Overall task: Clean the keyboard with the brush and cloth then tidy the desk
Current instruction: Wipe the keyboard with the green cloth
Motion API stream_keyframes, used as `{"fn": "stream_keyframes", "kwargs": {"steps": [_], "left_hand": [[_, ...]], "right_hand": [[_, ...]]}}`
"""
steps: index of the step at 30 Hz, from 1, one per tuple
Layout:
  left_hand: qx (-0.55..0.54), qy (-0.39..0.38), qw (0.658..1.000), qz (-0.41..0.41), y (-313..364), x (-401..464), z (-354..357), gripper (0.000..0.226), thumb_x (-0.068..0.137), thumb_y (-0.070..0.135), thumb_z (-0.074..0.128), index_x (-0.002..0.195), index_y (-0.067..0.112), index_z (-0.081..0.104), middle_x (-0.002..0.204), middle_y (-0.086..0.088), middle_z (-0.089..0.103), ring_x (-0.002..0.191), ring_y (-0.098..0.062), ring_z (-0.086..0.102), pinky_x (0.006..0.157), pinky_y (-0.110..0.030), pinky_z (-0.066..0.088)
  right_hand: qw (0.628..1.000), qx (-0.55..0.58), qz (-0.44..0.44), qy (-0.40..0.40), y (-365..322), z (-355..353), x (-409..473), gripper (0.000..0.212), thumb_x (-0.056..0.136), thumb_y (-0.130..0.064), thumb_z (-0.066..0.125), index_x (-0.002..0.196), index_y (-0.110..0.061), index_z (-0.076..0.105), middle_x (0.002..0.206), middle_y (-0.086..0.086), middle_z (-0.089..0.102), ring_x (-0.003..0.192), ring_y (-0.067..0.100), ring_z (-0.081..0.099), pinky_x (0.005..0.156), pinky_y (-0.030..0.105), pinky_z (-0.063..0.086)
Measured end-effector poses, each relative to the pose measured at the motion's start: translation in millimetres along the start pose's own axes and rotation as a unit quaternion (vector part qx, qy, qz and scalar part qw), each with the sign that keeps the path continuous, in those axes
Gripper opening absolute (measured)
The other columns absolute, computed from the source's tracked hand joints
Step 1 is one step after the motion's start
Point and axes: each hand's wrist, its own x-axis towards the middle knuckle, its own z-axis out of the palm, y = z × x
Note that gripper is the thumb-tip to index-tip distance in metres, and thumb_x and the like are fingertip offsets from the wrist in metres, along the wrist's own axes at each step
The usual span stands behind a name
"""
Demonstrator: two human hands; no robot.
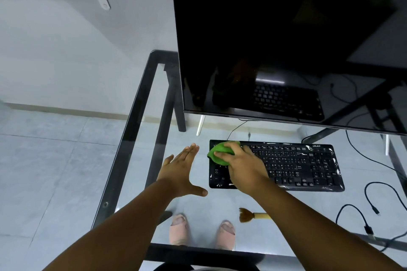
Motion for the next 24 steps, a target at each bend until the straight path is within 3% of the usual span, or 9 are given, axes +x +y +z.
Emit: {"fn": "stream_keyframes", "kwargs": {"steps": [5, 11, 20, 24], "left_hand": [[-0.005, 0.0, 1.0, 0.001, 0, -1, -1, 0.132, 0.057, 0.077, 0.069, 0.152, 0.032, -0.01, 0.16, 0.016, -0.01, 0.147, -0.005, -0.006, 0.12, -0.041, 0.003], [0.001, 0.001, 1.0, 0.002, 0, 0, 1, 0.131, 0.058, 0.077, 0.069, 0.152, 0.032, -0.011, 0.16, 0.015, -0.011, 0.147, -0.006, -0.007, 0.119, -0.04, 0.002], [-0.013, 0.003, 1.0, 0.002, 0, -2, 1, 0.131, 0.058, 0.075, 0.071, 0.152, 0.032, -0.01, 0.16, 0.016, -0.01, 0.147, -0.004, -0.006, 0.12, -0.039, 0.002], [-0.007, 0.001, 1.0, 0.007, -2, -2, 0, 0.132, 0.058, 0.076, 0.07, 0.152, 0.032, -0.011, 0.16, 0.017, -0.011, 0.147, -0.004, -0.006, 0.12, -0.04, 0.003]], "right_hand": [[1.0, 0.004, 0.016, -0.003, -14, 1, 9, 0.069, 0.084, -0.008, 0.052, 0.139, -0.049, 0.039, 0.144, -0.018, 0.025, 0.119, 0.022, 0.036, 0.084, 0.039, 0.053], [0.998, -0.011, -0.057, -0.036, -3, 6, -17, 0.067, 0.086, -0.008, 0.046, 0.135, -0.054, 0.041, 0.144, -0.02, 0.027, 0.113, 0.019, 0.038, 0.081, 0.036, 0.05], [0.999, 0.006, 0.043, 0.021, -17, -4, 22, 0.078, 0.079, -0.003, 0.054, 0.14, -0.048, 0.034, 0.144, -0.015, 0.026, 0.118, 0.022, 0.037, 0.08, 0.036, 0.051], [1.0, 0.002, -0.016, 0.0, -13, 1, 12, 0.076, 0.081, 0.0, 0.052, 0.136, -0.051, 0.041, 0.144, -0.017, 0.026, 0.114, 0.02, 0.036, 0.084, 0.035, 0.049]]}}
